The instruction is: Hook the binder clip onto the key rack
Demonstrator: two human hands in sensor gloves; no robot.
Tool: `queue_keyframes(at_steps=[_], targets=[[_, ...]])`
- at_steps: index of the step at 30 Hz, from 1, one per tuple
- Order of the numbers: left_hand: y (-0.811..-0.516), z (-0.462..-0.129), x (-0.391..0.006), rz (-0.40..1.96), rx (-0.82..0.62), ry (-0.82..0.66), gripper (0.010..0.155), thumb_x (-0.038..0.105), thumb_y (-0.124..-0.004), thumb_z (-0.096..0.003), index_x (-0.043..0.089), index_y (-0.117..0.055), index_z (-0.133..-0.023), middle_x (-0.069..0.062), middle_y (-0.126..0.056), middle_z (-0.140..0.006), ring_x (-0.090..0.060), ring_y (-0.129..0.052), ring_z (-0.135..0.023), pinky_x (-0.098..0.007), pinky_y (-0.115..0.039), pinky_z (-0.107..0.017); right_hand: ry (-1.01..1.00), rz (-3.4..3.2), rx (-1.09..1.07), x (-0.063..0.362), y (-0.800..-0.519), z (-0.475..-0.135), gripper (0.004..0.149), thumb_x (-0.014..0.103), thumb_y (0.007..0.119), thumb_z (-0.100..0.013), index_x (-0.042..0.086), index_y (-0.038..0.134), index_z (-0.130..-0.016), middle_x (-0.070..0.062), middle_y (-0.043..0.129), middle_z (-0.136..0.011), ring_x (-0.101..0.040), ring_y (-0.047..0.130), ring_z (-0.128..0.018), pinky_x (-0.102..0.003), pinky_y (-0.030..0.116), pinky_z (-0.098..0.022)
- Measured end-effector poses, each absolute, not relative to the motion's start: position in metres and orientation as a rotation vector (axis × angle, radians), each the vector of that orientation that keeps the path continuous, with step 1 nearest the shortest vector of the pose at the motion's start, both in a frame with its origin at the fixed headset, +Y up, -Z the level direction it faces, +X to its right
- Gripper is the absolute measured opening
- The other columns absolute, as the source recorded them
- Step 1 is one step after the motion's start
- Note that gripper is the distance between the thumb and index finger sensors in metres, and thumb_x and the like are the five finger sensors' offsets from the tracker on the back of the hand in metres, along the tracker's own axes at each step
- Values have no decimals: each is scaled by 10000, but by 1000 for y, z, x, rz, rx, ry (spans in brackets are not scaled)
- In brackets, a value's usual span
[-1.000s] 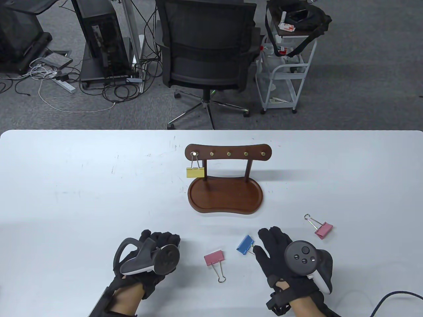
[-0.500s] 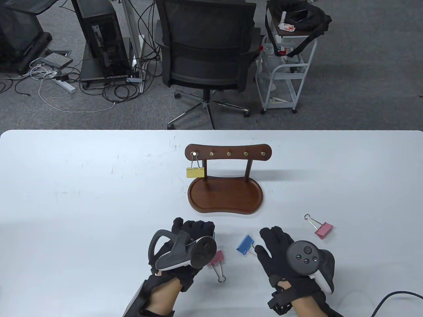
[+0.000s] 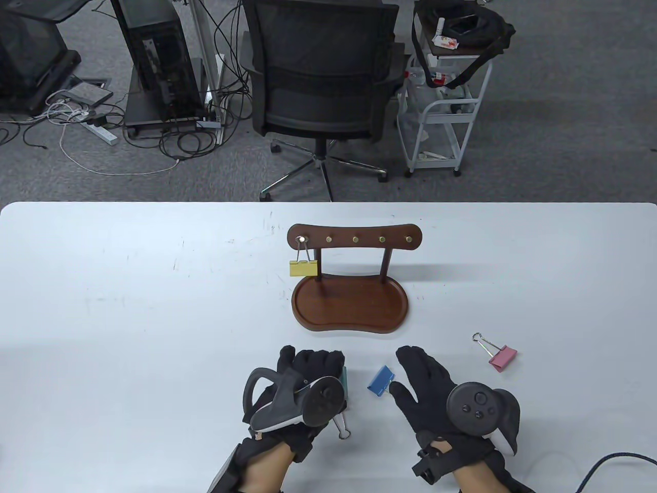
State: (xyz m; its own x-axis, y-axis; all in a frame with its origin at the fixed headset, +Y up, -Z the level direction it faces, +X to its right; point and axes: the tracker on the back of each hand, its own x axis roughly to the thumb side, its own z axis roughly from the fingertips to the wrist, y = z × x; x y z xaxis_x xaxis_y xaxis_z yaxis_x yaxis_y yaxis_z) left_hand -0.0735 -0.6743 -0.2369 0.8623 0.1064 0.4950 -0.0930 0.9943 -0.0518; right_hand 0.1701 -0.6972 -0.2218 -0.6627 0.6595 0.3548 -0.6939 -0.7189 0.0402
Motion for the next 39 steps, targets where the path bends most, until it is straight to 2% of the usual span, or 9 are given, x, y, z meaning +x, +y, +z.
queue_keyframes(at_steps=[12,16,26,39], targets=[[-671,-223,-79,161,22,-546,920,476,-1004,-361,-6,-701,-1084,-228,-853,-1013,-497,-869,-921,-796,-529,-702,-172,2246,862,147,-692,-213,651,348,797,-546,108,612,-1122,-328,609,-1134,-614,646,-951,-723,582,-629],[-667,-219,-77,184,42,-562,917,475,-1004,-363,-5,-701,-1083,-227,-855,-1010,-495,-871,-918,-798,-529,-701,-141,2227,937,143,-694,-212,622,343,805,-544,161,649,-1118,-323,588,-1149,-617,623,-964,-728,574,-634],[-663,-212,-75,238,62,-622,919,481,-1005,-359,-2,-703,-1081,-224,-859,-1005,-490,-879,-912,-802,-528,-697,-104,2219,1031,134,-695,-210,623,345,822,-536,187,675,-1120,-322,563,-1161,-620,610,-973,-733,570,-635],[-658,-206,-73,240,78,-662,921,466,-1012,-350,-11,-706,-1077,-227,-861,-1003,-490,-886,-908,-803,-530,-696,-150,2247,1039,130,-694,-208,604,313,838,-520,196,708,-1099,-336,605,-1128,-601,656,-950,-724,590,-627]])
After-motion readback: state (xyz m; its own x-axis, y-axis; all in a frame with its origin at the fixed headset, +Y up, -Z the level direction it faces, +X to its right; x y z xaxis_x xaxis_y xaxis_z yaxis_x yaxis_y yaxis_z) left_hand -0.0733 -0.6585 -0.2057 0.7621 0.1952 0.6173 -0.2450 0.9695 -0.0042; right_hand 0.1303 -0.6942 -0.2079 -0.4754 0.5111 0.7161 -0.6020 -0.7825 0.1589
